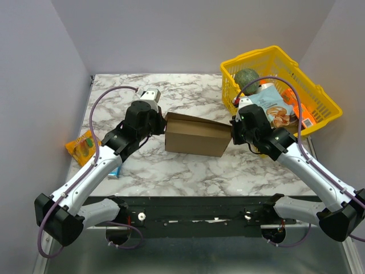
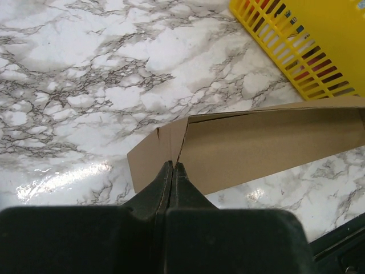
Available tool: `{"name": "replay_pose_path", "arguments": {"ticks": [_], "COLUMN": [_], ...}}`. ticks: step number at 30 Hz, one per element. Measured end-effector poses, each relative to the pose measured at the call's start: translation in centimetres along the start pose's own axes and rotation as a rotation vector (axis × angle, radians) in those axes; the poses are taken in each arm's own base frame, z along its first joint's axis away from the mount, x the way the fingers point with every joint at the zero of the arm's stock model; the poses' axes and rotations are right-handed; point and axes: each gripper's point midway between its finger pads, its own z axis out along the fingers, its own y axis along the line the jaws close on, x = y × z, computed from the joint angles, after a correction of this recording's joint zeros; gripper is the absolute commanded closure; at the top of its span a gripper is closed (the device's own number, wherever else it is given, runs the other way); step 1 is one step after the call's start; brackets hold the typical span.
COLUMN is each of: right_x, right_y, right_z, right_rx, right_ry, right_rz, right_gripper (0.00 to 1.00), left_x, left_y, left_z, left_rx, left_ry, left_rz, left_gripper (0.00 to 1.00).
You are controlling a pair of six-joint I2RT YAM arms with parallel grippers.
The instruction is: Fold the paper box
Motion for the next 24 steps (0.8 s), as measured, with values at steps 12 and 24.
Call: {"name": "replay_pose_path", "arguments": {"ticks": [12,24], "right_x": [-0.1,-0.1], "right_y": [-0.1,0.0], "right_z": [0.1,0.2], "right_rx": [0.000,-0.001], "right_ry": [-0.003,-0.010], "right_rz": [-0.016,-0.020], "right_gripper": [0.99,0.99], "left_x": [0.0,1.3], "left_y": [0.1,0.6], "left_z": [0.9,1.6], "left_rx": [0.025,0.028], "left_ry": [0.018,0.039], "left_rz": [-0.064,-0.101], "left_gripper": [1.00,1.00]}}
